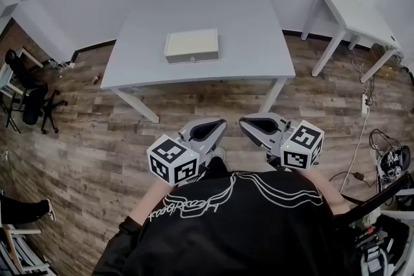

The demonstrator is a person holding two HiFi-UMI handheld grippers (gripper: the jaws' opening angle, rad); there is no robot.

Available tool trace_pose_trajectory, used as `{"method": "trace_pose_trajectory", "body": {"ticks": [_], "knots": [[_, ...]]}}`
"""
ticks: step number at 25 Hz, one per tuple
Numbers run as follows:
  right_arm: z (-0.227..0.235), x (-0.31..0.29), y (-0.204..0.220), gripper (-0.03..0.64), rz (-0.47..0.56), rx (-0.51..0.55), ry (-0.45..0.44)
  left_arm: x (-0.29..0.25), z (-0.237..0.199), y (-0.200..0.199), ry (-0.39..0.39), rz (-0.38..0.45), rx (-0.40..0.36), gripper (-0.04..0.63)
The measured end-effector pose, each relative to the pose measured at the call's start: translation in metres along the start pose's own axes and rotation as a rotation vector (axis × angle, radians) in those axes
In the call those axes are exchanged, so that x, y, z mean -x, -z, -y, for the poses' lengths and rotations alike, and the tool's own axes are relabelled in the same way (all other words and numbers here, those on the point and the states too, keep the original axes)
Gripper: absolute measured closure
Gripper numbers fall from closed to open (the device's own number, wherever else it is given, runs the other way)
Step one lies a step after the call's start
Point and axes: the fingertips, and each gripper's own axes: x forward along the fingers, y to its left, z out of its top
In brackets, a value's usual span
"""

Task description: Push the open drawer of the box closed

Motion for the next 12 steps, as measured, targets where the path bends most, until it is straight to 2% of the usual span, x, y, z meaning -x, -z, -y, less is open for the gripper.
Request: {"method": "trace_pose_trajectory", "body": {"ticks": [12], "knots": [[-0.011, 0.011, -0.006, 0.607, 0.015, 0.005, 0.002, -0.001, 0.013, -0.001, 0.019, 0.014, 0.013, 0.588]]}}
